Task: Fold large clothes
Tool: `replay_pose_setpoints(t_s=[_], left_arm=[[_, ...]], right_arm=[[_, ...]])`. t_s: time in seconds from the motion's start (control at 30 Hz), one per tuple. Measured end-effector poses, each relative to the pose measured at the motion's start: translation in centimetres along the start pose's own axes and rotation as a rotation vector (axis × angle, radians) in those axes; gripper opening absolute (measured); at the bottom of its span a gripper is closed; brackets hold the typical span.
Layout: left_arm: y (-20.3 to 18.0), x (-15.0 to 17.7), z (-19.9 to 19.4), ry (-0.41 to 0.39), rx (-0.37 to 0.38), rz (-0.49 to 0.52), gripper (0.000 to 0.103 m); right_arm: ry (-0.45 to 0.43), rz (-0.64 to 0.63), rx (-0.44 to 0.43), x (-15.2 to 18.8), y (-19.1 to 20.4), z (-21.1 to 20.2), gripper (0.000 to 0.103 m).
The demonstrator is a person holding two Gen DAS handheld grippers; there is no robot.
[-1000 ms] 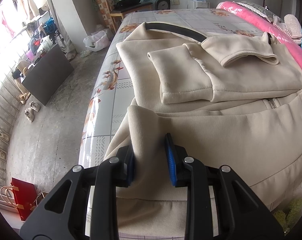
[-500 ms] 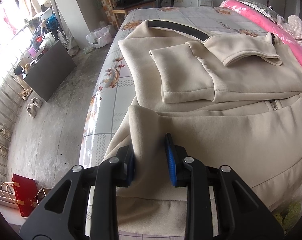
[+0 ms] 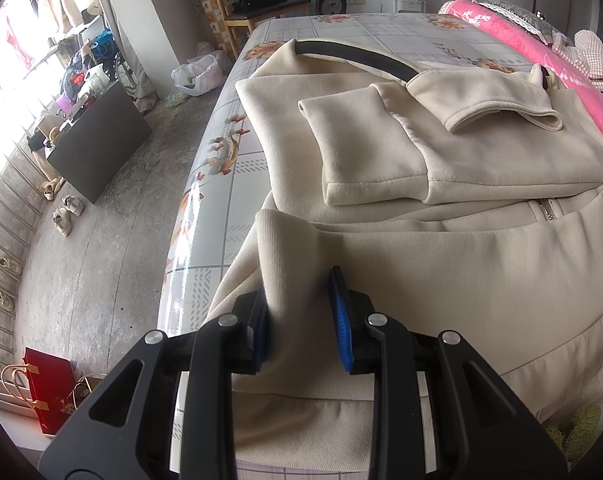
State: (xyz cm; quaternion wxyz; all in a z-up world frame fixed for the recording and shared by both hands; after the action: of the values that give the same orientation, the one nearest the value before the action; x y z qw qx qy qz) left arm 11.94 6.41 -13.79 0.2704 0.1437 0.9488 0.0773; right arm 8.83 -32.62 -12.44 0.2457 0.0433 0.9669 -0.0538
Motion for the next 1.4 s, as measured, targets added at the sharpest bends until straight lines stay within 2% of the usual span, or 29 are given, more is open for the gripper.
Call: replay_pose_setpoints(t_s=[0.2, 0.23, 0.27, 0.33, 0.53, 0.8, 0.9, 1.03, 1.2, 1.3, 1.4], left_arm=[[0.1, -0.1, 0.0, -0.008, 0.001, -0.004, 0.026], [0.1, 0.0, 0.0, -0.012, 0.003, -0.007, 0.023], [0.2, 0.0, -0.1, -0.018, 0.002, -0.008, 0.015], [0.3, 0.0, -0.4, -0.033, 0.001, -0.011, 0.008], [1.1, 0.2, -3.6, -0.149, 0.004, -0.023, 0.005], [1.8, 1.0, -10.9, -0.309, -0.014, -0.038, 0.005], [2.7, 0.7, -13.5, -0.37, 0.005, -0.071, 0.005], [3.6, -2.1, -15.6, -0.456, 0.006, -0.064, 0.005], [5.6, -8.5, -15.9, -0.537, 0.007, -0.045, 0.005], [6.3, -13.2, -13.4, -0.519, 0.004, -0.025, 0.005], [6.9, -17.4, -9.0, -0.466, 0.036, -0.021, 0.005]], right_arm=[[-0.003, 0.002, -0.001, 0.0, 0.0, 0.0, 0.015], [-0.006, 0.003, -0.002, 0.0, 0.0, -0.1, 0.015], [-0.012, 0.006, -0.001, 0.0, -0.1, -0.2, 0.014], [-0.025, 0.014, 0.002, 0.0, -0.2, -0.6, 0.008], [-0.098, 0.043, 0.007, -0.1, -0.8, -3.7, 0.007], [-0.238, 0.094, 0.028, 0.4, -1.6, -10.6, 0.006], [-0.294, 0.108, 0.03, -0.1, -1.8, -12.7, 0.006], [-0.377, 0.095, 0.03, -3.1, -1.9, -14.8, 0.006], [-0.469, 0.067, 0.016, -9.3, -2.2, -15.1, 0.006], [-0.489, 0.062, -0.003, -13.8, -2.6, -13.5, 0.006], [-0.456, 0.081, -0.037, -17.8, -2.9, -9.8, 0.006]])
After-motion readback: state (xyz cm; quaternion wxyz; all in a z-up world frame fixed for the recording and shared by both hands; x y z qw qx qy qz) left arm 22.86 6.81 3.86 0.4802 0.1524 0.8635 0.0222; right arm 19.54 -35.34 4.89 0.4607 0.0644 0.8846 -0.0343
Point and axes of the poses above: each gripper's, at about its wrist camera, not at the fingertips, and z roughly the way its jaws point, y to its left, x to its underside, the point moved 9 cm from there along z, roughly the way its jaws point, and after that the axes turned 8 degrees about z, right-handed, at the moved point
